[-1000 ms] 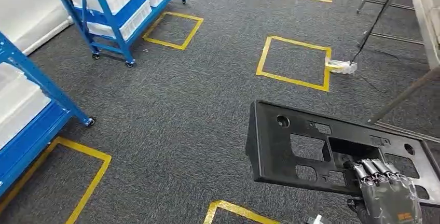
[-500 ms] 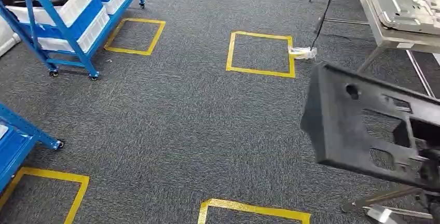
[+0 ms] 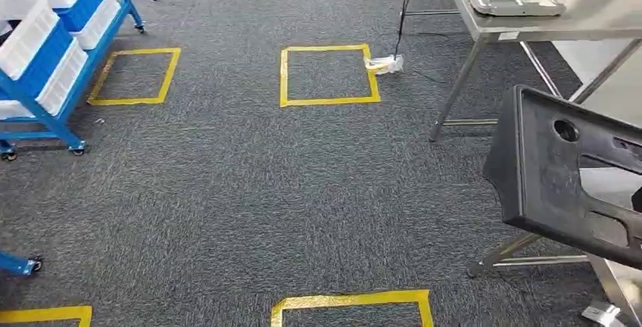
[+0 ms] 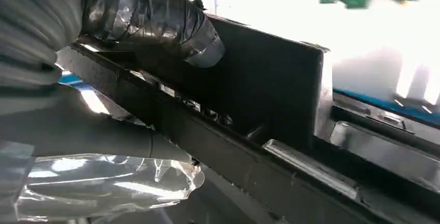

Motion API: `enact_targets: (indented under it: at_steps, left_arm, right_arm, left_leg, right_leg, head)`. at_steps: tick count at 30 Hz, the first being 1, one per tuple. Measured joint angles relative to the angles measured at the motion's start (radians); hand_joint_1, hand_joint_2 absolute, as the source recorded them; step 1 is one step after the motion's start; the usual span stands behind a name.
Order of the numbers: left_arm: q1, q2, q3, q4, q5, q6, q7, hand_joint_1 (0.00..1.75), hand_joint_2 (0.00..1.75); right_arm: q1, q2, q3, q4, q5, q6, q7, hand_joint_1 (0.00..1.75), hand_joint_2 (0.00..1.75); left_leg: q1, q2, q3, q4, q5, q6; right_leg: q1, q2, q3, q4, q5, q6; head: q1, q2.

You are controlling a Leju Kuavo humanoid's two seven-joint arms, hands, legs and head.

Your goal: Take the parts from the cabinet and place them on the table.

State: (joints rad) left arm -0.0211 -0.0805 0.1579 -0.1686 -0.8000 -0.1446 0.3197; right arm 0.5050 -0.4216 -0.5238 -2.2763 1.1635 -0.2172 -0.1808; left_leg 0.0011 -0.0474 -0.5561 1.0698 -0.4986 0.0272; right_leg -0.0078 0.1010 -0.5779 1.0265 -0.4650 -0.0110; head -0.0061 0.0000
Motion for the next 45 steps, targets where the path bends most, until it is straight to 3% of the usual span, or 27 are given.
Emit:
enact_targets:
  at_steps: [1, 3, 5, 6, 7, 8, 10, 11, 12, 14, 15, 16, 20, 21, 23, 26, 27, 29, 30, 31, 32, 34, 36, 38, 41, 43, 45]
  left_arm:
    - [0.002, 0.002, 0.0, 0.0, -0.002, 0.0, 0.0, 0.0, 1.75]
    - [-0.002, 0.002, 0.0, 0.0, -0.004, 0.0, -0.003, 0.0, 1.75]
    - [-0.007, 0.0, 0.0, 0.0, -0.005, 0.0, -0.003, 0.0, 1.75]
    - [-0.006, -0.002, 0.0, 0.0, -0.006, -0.001, -0.004, 0.0, 1.75]
    - [-0.004, -0.001, 0.0, 0.0, -0.008, -0.001, -0.003, 0.0, 1.75]
    - [-0.003, -0.001, 0.0, 0.0, -0.009, -0.001, -0.004, 0.0, 1.75]
    - [-0.002, -0.001, 0.0, 0.0, -0.011, -0.002, -0.007, 0.0, 1.75]
    - [-0.002, -0.001, 0.0, 0.0, -0.013, -0.002, -0.008, 0.0, 1.75]
    - [-0.002, -0.001, 0.0, 0.0, -0.015, -0.002, -0.008, 0.0, 1.75]
    - [-0.002, -0.002, 0.0, 0.0, -0.018, -0.002, -0.01, 0.0, 1.75]
    - [-0.003, -0.002, 0.0, 0.0, -0.021, -0.003, -0.01, 0.0, 1.75]
    - [-0.002, -0.001, 0.0, 0.0, -0.024, -0.003, -0.011, 0.0, 1.75]
    - [-0.012, -0.002, 0.001, 0.0, -0.028, -0.007, -0.019, 0.0, 1.75]
    - [-0.015, -0.002, 0.001, 0.0, -0.029, -0.007, -0.02, 0.0, 1.75]
    - [-0.015, -0.002, 0.002, 0.0, -0.032, -0.012, -0.026, 0.0, 1.75]
    - [-0.013, -0.003, 0.003, 0.0, -0.038, -0.016, -0.031, 0.0, 1.75]
    - [-0.013, -0.002, 0.004, 0.0, -0.039, -0.017, -0.031, 0.0, 1.75]
    - [-0.011, -0.002, 0.009, 0.0, -0.04, -0.018, -0.034, 0.0, 1.75]
    - [-0.011, -0.002, 0.012, 0.0, -0.04, -0.018, -0.034, 0.0, 1.75]
    - [-0.011, -0.001, 0.015, 0.0, -0.04, -0.018, -0.035, 0.0, 1.75]
    - [-0.009, 0.002, 0.018, 0.0, -0.041, -0.018, -0.035, 0.0, 1.75]
    - [-0.015, 0.002, 0.022, 0.0, -0.041, -0.021, -0.035, 0.0, 1.75]
    - [-0.018, 0.0, 0.027, 0.0, -0.041, -0.025, -0.036, 0.0, 1.75]
    - [-0.016, 0.002, 0.029, 0.0, -0.04, -0.026, -0.036, 0.0, 1.75]
    - [-0.011, 0.001, 0.042, 0.0, -0.032, -0.042, -0.042, 0.0, 1.75]
    - [-0.011, 0.001, 0.053, 0.0, -0.026, -0.054, -0.047, 0.0, 1.75]
    - [-0.012, 0.0, 0.065, 0.0, -0.021, -0.063, -0.048, 0.0, 1.75]
  right_arm:
    - [-0.003, 0.003, -0.001, 0.009, 0.0, 0.012, -0.001, 1.75, 1.75]
    - [-0.009, 0.007, -0.004, 0.023, 0.0, 0.022, -0.002, 1.75, 1.75]
    - [-0.009, 0.01, -0.008, 0.031, 0.0, 0.032, -0.003, 1.75, 1.75]
    - [-0.01, 0.01, -0.011, 0.036, 0.003, 0.045, -0.003, 1.75, 1.75]
    - [-0.016, 0.011, -0.015, 0.046, 0.003, 0.057, -0.002, 1.75, 1.75]
    - [-0.03, 0.008, -0.017, 0.058, 0.006, 0.072, 0.0, 1.75, 1.75]
    - [-0.047, 0.005, -0.017, 0.094, 0.011, 0.094, 0.006, 1.75, 1.75]
    - [-0.055, 0.002, -0.017, 0.118, 0.012, 0.103, 0.009, 1.75, 1.75]
    - [-0.062, 0.0, -0.017, 0.136, 0.013, 0.107, 0.013, 1.75, 1.75]
    - [-0.071, -0.006, -0.018, 0.156, 0.014, 0.112, 0.017, 1.75, 1.75]
    - [-0.077, -0.011, -0.018, 0.165, 0.014, 0.121, 0.02, 1.75, 1.75]
    - [-0.091, -0.02, -0.018, 0.183, 0.012, 0.135, 0.026, 1.75, 1.75]
    - [-0.161, -0.077, -0.019, 0.3, -0.007, 0.184, 0.052, 1.75, 1.75]
    - [-0.185, -0.093, -0.019, 0.336, -0.014, 0.192, 0.056, 1.75, 1.75]
    - [-0.254, -0.134, -0.01, 0.431, -0.029, 0.2, 0.071, 1.75, 1.75]
    - [-0.356, -0.179, 0.039, 0.583, -0.039, 0.194, 0.085, 1.75, 1.75]
    - [-0.383, -0.188, 0.056, 0.629, -0.039, 0.191, 0.09, 1.75, 1.75]
    - [-0.429, -0.208, 0.091, 0.716, -0.04, 0.181, 0.098, 1.75, 1.75]
    - [-0.446, -0.216, 0.105, 0.747, -0.042, 0.176, 0.102, 1.75, 1.75]
    - [-0.458, -0.222, 0.118, 0.772, -0.045, 0.172, 0.106, 1.75, 1.75]
    - [-0.479, -0.226, 0.133, 0.802, -0.048, 0.166, 0.111, 1.75, 1.75]
    - [-0.508, -0.236, 0.162, 0.855, -0.05, 0.163, 0.119, 1.75, 1.75]
    - [-0.526, -0.248, 0.184, 0.91, -0.05, 0.161, 0.124, 1.75, 1.75]
    - [-0.552, -0.255, 0.201, 0.957, -0.045, 0.151, 0.125, 1.75, 1.75]
    - [-0.595, -0.255, 0.235, 1.021, -0.028, 0.137, 0.132, 1.75, 1.75]
    - [-0.62, -0.253, 0.26, 1.084, -0.002, 0.133, 0.143, 1.75, 1.75]
    - [-0.654, -0.253, 0.28, 1.15, 0.022, 0.131, 0.147, 1.75, 1.75]
  left_leg:
    - [0.002, -0.062, 0.012, -0.032, -0.009, 0.007]
    - [-0.002, -0.043, 0.013, -0.046, -0.005, 0.006]
    - [-0.006, -0.016, 0.021, -0.06, 0.003, 0.02]
    - [0.003, 0.002, 0.029, -0.08, 0.015, 0.027]
    - [0.001, 0.017, 0.036, -0.092, 0.018, 0.032]
    - [0.0, 0.033, 0.038, -0.096, 0.02, 0.036]
    - [-0.003, 0.062, 0.036, -0.095, 0.019, 0.036]
    - [-0.003, 0.077, 0.036, -0.094, 0.016, 0.035]
    - [-0.003, 0.092, 0.036, -0.094, 0.015, 0.033]
    - [-0.002, 0.117, 0.04, -0.089, 0.007, 0.027]
    - [-0.001, 0.128, 0.043, -0.084, 0.001, 0.022]
    - [-0.003, 0.138, 0.044, -0.082, -0.004, 0.015]
    - [-0.005, 0.178, 0.062, -0.08, -0.019, -0.007]
    - [-0.005, 0.176, 0.06, -0.073, -0.026, -0.016]
    - [0.001, 0.074, 0.022, 0.018, -0.081, -0.016]
    - [0.0, 0.054, -0.105, 0.25, -0.165, -0.012]
    - [0.0, 0.054, -0.119, 0.262, -0.15, -0.009]
    - [0.0, 0.046, -0.085, 0.148, -0.056, -0.001]
    - [-0.001, 0.026, -0.048, 0.051, 0.001, 0.006]
    - [-0.002, -0.017, -0.02, -0.027, 0.033, 0.014]
    - [-0.001, -0.03, -0.012, -0.042, 0.025, 0.015]
    - [-0.006, -0.007, -0.013, -0.044, 0.027, 0.016]
    - [-0.002, 0.017, -0.004, -0.067, 0.038, 0.031]
    - [-0.002, 0.04, 0.003, -0.084, 0.047, 0.042]
    - [-0.005, 0.066, 0.002, -0.083, 0.043, 0.041]
    - [-0.004, 0.08, 0.003, -0.081, 0.039, 0.037]
    - [-0.001, 0.091, 0.005, -0.073, 0.033, 0.03]
  right_leg:
    - [0.0, 0.011, -0.005, 0.004, -0.001, 0.003]
    - [-0.007, 0.036, -0.018, 0.005, 0.003, 0.02]
    - [-0.012, 0.067, -0.023, -0.006, 0.012, 0.038]
    - [-0.014, 0.051, -0.02, 0.001, 0.009, 0.037]
    - [-0.006, -0.019, -0.034, 0.029, -0.015, 0.04]
    - [-0.006, -0.061, -0.063, 0.085, -0.052, 0.047]
    - [-0.013, -0.092, -0.135, 0.232, -0.118, 0.057]
    - [-0.017, -0.095, -0.158, 0.277, -0.125, 0.062]
    - [-0.02, -0.098, -0.154, 0.269, -0.11, 0.066]
    - [-0.026, -0.112, -0.079, 0.132, -0.033, 0.071]
    - [-0.026, -0.141, -0.022, 0.032, 0.007, 0.072]
    - [-0.02, -0.176, -0.002, -0.01, 0.002, 0.064]
    - [-0.009, -0.131, -0.007, -0.009, 0.006, 0.038]
    - [-0.019, -0.118, 0.0, -0.017, 0.012, 0.027]
    - [-0.019, -0.102, -0.002, -0.02, 0.016, 0.015]
    - [-0.013, -0.064, -0.005, -0.019, 0.017, 0.012]
    - [-0.011, -0.051, -0.004, -0.018, 0.017, 0.012]
    - [-0.01, -0.025, -0.002, -0.014, 0.015, 0.013]
    - [-0.011, -0.014, -0.001, -0.012, 0.013, 0.015]
    - [-0.014, -0.005, -0.004, -0.01, 0.011, 0.017]
    - [-0.01, 0.007, -0.009, -0.004, 0.009, 0.024]
    - [-0.017, 0.025, -0.016, -0.007, 0.013, 0.038]
    - [-0.019, 0.038, -0.018, -0.015, 0.018, 0.053]
    - [-0.017, -0.069, -0.046, 0.045, -0.022, 0.054]
    - [-0.023, -0.094, -0.155, 0.259, -0.113, 0.069]
    - [-0.031, -0.098, -0.151, 0.248, -0.079, 0.077]
    - [-0.038, -0.107, -0.066, 0.085, 0.006, 0.082]
  head:
    - [0.002, 0.0]
    - [0.0, 0.0]
    - [0.001, 0.0]
    - [0.0, 0.0]
    - [0.005, 0.0]
    - [0.005, 0.0]
    - [0.006, 0.0]
    - [0.006, 0.0]
    - [0.006, 0.0]
    - [0.006, 0.0]
    - [0.006, 0.0]
    - [0.006, 0.0]
    - [0.005, 0.0]
    - [0.005, 0.0]
    - [0.004, 0.0]
    - [0.004, 0.0]
    - [0.004, 0.0]
    - [0.004, 0.0]
    - [0.004, 0.0]
    - [0.004, 0.0]
    - [0.005, 0.0]
    - [0.005, 0.0]
    - [0.005, 0.0]
    - [0.009, 0.0]
    - [0.009, 0.0]
    - [0.009, 0.0]
    - [0.01, 0.0]
